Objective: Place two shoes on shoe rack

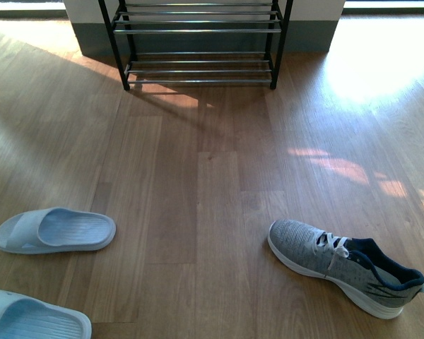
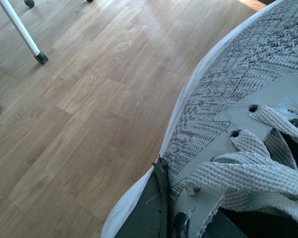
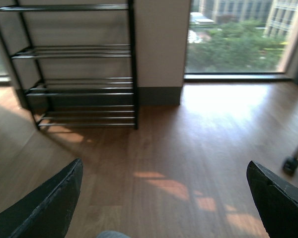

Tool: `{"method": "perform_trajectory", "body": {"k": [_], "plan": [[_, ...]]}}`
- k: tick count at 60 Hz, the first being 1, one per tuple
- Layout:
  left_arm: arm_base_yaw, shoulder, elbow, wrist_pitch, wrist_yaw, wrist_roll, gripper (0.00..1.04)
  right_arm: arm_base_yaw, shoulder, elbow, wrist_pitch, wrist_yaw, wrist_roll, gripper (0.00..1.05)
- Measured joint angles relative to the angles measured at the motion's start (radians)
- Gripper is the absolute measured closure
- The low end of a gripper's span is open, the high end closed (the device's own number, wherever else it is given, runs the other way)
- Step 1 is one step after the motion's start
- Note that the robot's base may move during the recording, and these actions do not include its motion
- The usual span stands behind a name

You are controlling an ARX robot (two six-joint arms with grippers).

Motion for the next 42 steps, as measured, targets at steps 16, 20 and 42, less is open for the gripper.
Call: {"method": "perform_trajectory", "body": {"k": [16, 20, 42], "plan": [[-0.001, 0.000, 0.000, 0.000, 0.008, 0.000, 1.03, -0.089, 0.800, 0.143, 0.527, -0.282, -0.262, 0.09], [-0.001, 0.000, 0.000, 0.000, 0.008, 0.000, 1.03, -0.094, 1.077, 0.246, 0.633, -0.266, -0.331, 0.09], [-0.001, 0.000, 0.000, 0.000, 0.007, 0.000, 1.03, -0.126, 2.140, 0.651, 0.628, -0.195, -0.612, 0.09]]}}
